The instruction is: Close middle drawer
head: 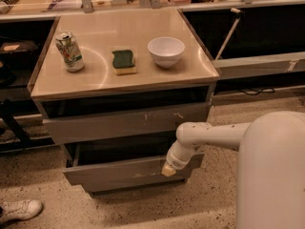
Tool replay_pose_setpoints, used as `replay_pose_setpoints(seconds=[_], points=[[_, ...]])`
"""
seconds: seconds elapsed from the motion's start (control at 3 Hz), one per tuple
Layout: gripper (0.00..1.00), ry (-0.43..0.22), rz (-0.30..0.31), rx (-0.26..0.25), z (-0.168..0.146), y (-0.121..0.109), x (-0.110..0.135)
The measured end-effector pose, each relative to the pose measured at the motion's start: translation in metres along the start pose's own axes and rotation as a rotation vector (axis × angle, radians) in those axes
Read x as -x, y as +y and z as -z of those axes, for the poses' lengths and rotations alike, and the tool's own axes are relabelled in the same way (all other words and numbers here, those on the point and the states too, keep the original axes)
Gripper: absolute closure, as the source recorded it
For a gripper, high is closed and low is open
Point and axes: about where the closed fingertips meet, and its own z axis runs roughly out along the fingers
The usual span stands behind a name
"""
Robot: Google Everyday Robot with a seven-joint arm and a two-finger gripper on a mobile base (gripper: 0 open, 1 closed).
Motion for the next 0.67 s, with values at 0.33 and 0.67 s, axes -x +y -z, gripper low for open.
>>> replay_pose_setpoints(seconds=[0.33,0.67], points=[[0.11,0.0,0.0,0.0,0.0,0.0,0.0],[0.0,0.0,0.0,0.0,-0.0001,0.0001,0.0]])
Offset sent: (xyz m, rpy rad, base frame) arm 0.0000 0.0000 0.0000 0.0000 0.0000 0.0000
